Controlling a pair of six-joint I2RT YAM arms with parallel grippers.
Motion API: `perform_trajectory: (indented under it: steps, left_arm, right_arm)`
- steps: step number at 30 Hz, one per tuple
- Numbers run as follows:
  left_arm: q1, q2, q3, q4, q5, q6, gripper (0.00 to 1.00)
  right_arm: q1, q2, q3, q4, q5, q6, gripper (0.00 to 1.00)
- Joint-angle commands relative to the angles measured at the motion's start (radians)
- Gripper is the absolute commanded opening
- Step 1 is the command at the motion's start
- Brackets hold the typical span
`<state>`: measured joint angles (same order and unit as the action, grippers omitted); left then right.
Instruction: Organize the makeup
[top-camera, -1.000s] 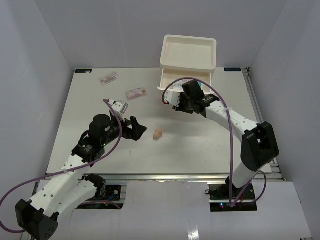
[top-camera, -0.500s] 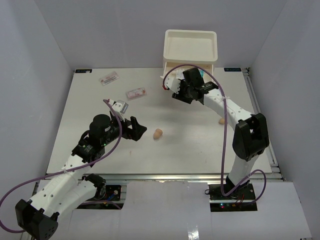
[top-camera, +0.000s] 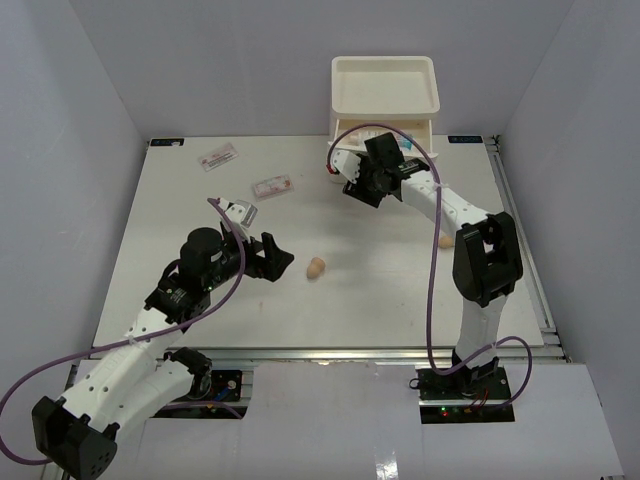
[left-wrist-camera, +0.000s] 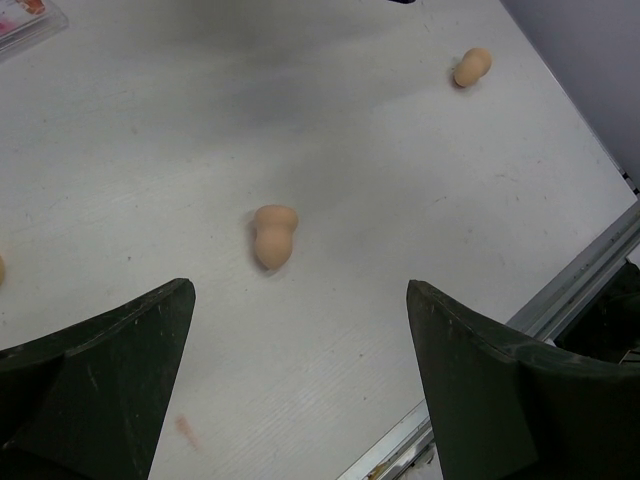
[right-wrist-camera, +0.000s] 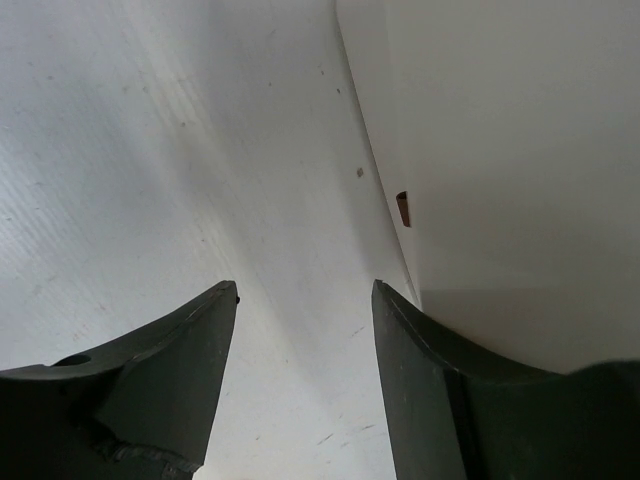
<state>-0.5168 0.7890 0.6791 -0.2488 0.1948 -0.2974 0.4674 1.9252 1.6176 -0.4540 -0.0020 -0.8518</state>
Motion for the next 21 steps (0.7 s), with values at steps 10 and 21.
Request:
perform_trajectory:
  steps: [10,21]
  left_arm:
    - [0.022,0.008,-0.007,0.025,0.032,-0.009,0.98]
    - [0.029,0.009,-0.009,0.030,0.048,-0.011,0.98]
  right_arm:
    - [-0.105,-0.178,-0.108,0.095,-0.097,-0.312,0.62]
    - [-0.137,-0.340,-0.320,-0.018,-0.176,-0.408,0.59]
